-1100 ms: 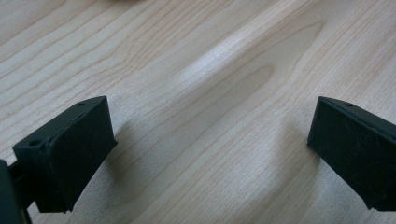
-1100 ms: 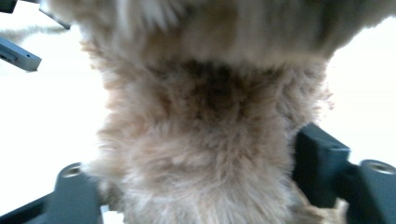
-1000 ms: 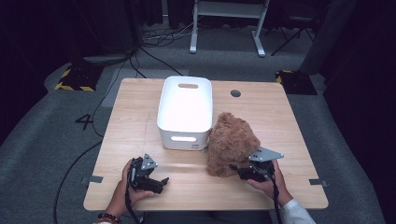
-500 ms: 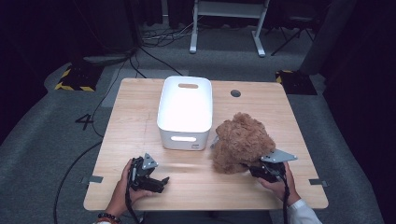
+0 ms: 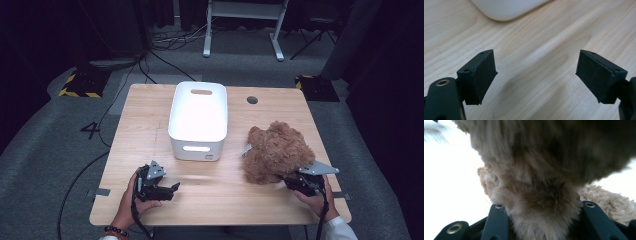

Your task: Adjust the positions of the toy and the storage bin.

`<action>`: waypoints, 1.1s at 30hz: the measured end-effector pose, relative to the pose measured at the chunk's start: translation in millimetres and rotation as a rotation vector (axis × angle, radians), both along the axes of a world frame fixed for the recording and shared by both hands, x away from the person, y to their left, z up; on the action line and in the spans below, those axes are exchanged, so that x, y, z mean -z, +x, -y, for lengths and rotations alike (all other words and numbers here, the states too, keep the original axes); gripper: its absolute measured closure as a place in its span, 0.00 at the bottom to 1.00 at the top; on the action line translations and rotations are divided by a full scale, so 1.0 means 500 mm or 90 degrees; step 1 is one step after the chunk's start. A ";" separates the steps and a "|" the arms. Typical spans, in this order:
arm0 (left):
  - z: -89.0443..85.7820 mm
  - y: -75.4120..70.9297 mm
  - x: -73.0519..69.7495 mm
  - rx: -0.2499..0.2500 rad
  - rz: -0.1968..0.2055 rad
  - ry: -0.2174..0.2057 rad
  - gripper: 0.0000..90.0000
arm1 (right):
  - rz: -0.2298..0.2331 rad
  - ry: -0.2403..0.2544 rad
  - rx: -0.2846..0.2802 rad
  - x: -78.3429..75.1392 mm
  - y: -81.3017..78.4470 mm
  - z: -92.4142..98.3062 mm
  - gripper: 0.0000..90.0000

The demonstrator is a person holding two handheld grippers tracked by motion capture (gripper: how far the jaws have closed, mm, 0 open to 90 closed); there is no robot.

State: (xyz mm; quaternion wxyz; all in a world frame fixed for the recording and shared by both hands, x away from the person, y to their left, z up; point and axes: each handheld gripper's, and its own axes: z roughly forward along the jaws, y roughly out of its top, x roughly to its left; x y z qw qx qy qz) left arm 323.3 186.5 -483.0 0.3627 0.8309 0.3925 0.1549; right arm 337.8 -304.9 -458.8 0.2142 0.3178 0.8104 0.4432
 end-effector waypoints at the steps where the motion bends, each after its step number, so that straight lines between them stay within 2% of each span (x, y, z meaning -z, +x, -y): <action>1: 0.000 0.002 -0.005 0.000 0.004 -0.002 0.18 | -0.003 0.003 0.006 0.000 -0.001 0.008 0.68; 7: 0.003 0.014 -0.052 -0.019 0.041 -0.028 0.18 | -0.010 0.006 0.015 0.001 -0.007 0.035 0.67; 13: 0.002 0.014 -0.084 -0.027 0.081 -0.051 0.18 | -0.009 0.006 0.023 0.002 -0.010 0.052 0.67; 15: 0.001 0.013 -0.096 -0.025 0.091 -0.066 0.18 | -0.013 0.007 0.023 0.002 -0.011 0.055 0.67; 16: 0.001 0.013 -0.102 -0.027 0.095 -0.075 0.18 | -0.012 0.007 0.023 0.003 -0.012 0.057 0.67; 19: 0.002 0.017 -0.118 -0.052 0.107 -0.077 0.18 | -0.012 0.006 0.021 0.003 -0.012 0.059 0.67; 20: 0.002 0.017 -0.121 -0.057 0.108 -0.089 0.18 | -0.012 0.006 0.021 0.003 -0.012 0.059 0.67; 24: 0.004 0.018 -0.132 -0.063 0.118 -0.095 0.18 | -0.014 0.007 0.020 0.003 -0.013 0.059 0.67; 28: 0.005 0.019 -0.148 -0.062 0.132 -0.113 0.18 | -0.013 0.005 0.020 0.003 -0.013 0.061 0.67; 31: 0.004 0.026 -0.163 -0.064 0.143 -0.129 0.18 | -0.012 0.004 0.020 0.003 -0.013 0.060 0.67; 33: 0.006 0.036 -0.173 -0.070 0.148 -0.130 0.18 | -0.015 0.007 0.019 0.004 -0.013 0.059 0.67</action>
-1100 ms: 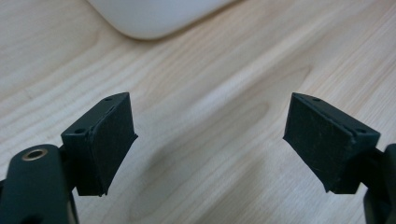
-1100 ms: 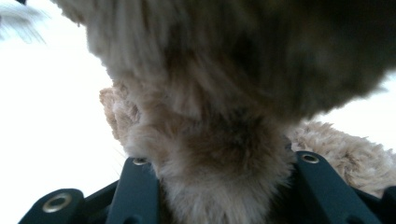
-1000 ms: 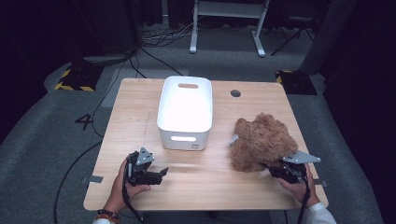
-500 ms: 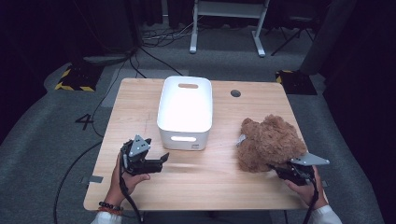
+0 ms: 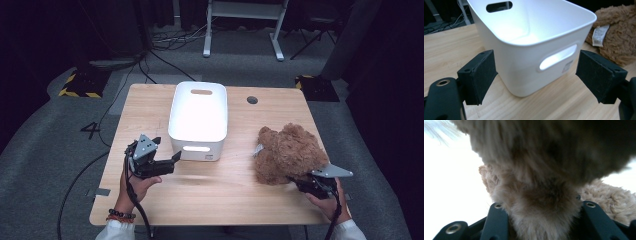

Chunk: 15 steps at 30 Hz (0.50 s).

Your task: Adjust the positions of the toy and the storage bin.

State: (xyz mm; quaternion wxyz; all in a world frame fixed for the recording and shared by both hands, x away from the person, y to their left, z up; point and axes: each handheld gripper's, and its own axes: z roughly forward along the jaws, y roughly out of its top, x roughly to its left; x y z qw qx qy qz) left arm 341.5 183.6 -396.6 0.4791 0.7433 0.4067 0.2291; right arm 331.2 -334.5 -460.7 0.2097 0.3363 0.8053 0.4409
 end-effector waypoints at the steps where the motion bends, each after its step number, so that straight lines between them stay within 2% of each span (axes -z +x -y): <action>1: 0.001 0.006 -0.005 -0.001 -0.002 -0.006 0.18 | -0.003 0.003 0.001 0.000 0.000 0.000 0.67; 4: 0.006 0.025 -0.019 -0.010 0.006 0.001 0.18 | -0.001 0.002 0.000 0.001 0.000 -0.001 0.67; 9: 0.006 0.072 -0.031 -0.025 -0.001 -0.009 0.21 | 0.001 0.003 -0.003 0.002 0.000 0.000 0.67; 12: -0.001 0.102 -0.028 -0.033 -0.022 -0.034 0.22 | 0.008 -0.001 -0.005 0.003 0.001 -0.001 0.67; 14: -0.002 0.120 -0.024 -0.049 -0.030 -0.031 0.22 | 0.014 -0.007 -0.007 0.002 0.000 -0.003 0.67; 15: -0.004 0.128 -0.022 -0.046 -0.033 -0.035 0.23 | 0.014 -0.007 -0.008 0.002 0.000 -0.004 0.67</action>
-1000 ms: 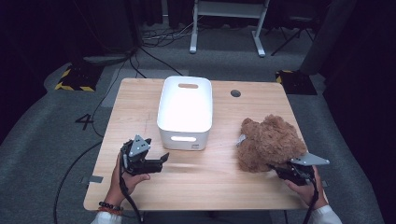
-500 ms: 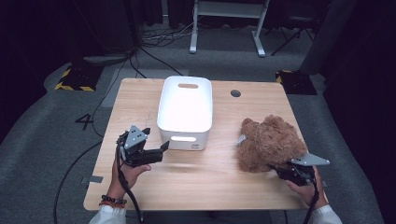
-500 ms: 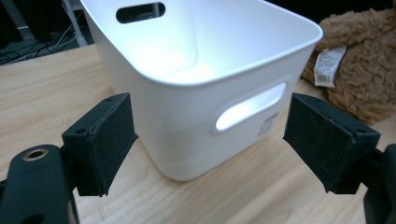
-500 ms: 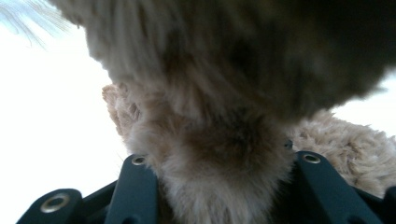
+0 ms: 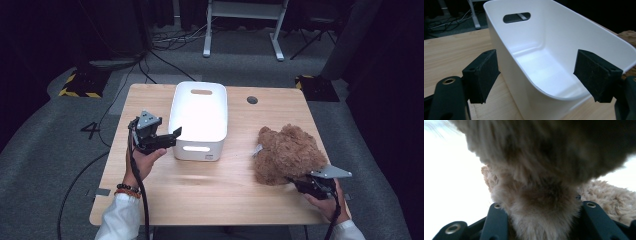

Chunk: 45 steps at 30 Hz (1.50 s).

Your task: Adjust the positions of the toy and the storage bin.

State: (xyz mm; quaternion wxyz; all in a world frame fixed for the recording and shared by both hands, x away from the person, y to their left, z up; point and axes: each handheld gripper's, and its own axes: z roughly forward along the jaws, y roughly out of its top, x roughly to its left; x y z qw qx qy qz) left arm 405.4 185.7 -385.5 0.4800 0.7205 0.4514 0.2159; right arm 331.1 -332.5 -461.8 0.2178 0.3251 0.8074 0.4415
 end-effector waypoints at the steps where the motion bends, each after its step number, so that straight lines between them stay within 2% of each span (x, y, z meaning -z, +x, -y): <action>1: 0.000 0.008 0.002 -0.001 -0.005 0.001 0.22 | -0.004 0.001 0.002 0.000 -0.001 -0.001 0.67; 5: 0.006 0.030 0.008 0.003 -0.020 0.007 0.22 | -0.002 0.002 0.002 0.001 -0.001 0.000 0.67; 8: 0.015 0.046 0.016 -0.008 -0.032 0.026 0.23 | -0.002 0.002 0.002 0.001 -0.001 -0.001 0.67; 9: 0.017 0.051 0.019 -0.003 -0.042 0.022 0.25 | -0.003 0.002 0.002 0.001 -0.001 0.000 0.67; 12: 0.022 0.058 0.023 -0.002 -0.050 0.025 0.28 | 0.002 0.002 0.000 0.001 0.001 0.001 0.67; 13: 0.027 0.064 0.027 0.001 -0.055 0.036 0.29 | 0.000 0.002 -0.002 0.001 0.001 0.002 0.67; 16: 0.033 0.071 0.031 0.014 -0.069 0.030 0.31 | -0.002 0.003 0.000 0.001 0.001 0.002 0.67; 19: 0.036 0.072 0.033 0.015 -0.072 0.024 0.31 | -0.002 0.003 -0.001 0.001 0.002 0.002 0.67; 20: 0.037 0.072 0.034 0.018 -0.078 0.027 0.31 | -0.009 0.005 -0.002 0.001 0.000 0.001 0.67; 21: 0.037 0.071 0.037 0.022 -0.084 0.034 0.33 | 0.005 0.000 -0.002 0.001 0.003 0.003 0.67; 22: 0.040 0.071 0.041 0.023 -0.089 0.038 0.36 | -0.002 0.002 -0.002 0.001 0.002 0.002 0.67; 26: 0.049 0.064 0.044 0.016 -0.087 0.036 0.38 | -0.007 0.005 -0.001 0.001 0.002 0.003 0.67; 30: 0.060 0.057 0.043 0.016 -0.085 0.045 0.38 | -0.005 0.004 0.000 0.001 0.003 0.004 0.67; 35: 0.085 0.037 0.041 0.020 -0.081 0.050 0.37 | -0.005 0.005 -0.001 0.001 0.003 0.005 0.67; 38: 0.110 0.010 0.038 0.027 -0.073 0.063 0.36 | -0.019 0.011 -0.001 0.000 0.001 0.004 0.67; 45: 0.141 -0.023 0.038 0.046 -0.067 0.070 0.36 | -0.016 0.009 -0.001 0.000 0.003 0.007 0.67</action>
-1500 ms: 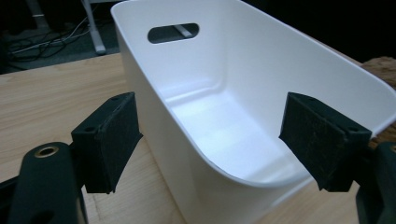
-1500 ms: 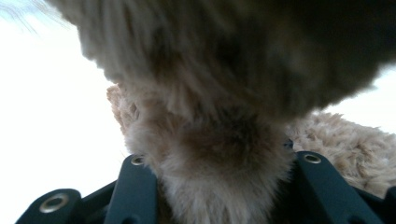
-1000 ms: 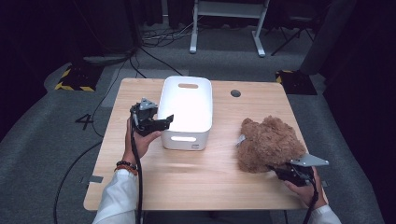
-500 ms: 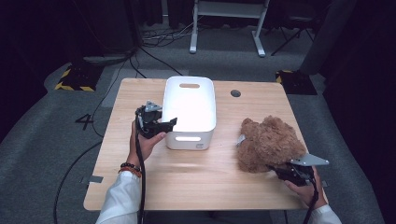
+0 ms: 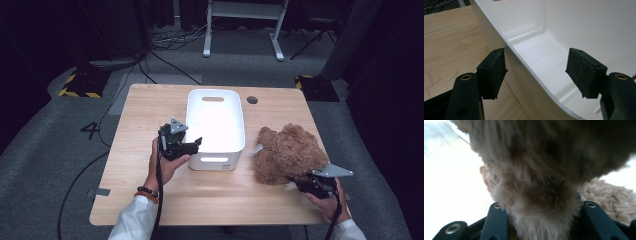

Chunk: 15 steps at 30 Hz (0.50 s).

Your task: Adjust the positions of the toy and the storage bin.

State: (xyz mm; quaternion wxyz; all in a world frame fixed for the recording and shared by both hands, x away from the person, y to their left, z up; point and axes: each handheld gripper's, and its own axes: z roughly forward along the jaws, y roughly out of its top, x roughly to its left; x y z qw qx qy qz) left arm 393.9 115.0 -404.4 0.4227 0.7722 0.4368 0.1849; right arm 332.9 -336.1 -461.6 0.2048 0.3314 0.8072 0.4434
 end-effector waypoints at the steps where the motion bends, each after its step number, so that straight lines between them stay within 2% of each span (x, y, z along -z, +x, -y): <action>1: 0.006 -0.006 0.000 0.006 0.001 0.001 0.36 | 0.000 0.000 0.000 0.000 0.000 0.000 0.67; 4: 0.023 -0.027 0.003 0.005 -0.001 -0.016 0.37 | 0.000 0.000 0.000 0.000 0.001 -0.001 0.67; 7: 0.034 -0.039 0.003 0.006 0.002 -0.011 0.36 | 0.000 0.000 0.000 0.000 0.000 0.000 0.67; 9: 0.047 -0.055 0.001 0.016 0.010 -0.001 0.35 | -0.002 -0.001 0.000 -0.001 -0.001 0.000 0.67; 14: 0.059 -0.077 -0.003 0.029 0.029 0.003 0.35 | -0.001 -0.002 -0.002 -0.001 0.000 0.000 0.67; 15: 0.063 -0.083 -0.004 0.036 0.043 0.003 0.34 | -0.002 -0.001 -0.002 -0.001 0.000 0.000 0.67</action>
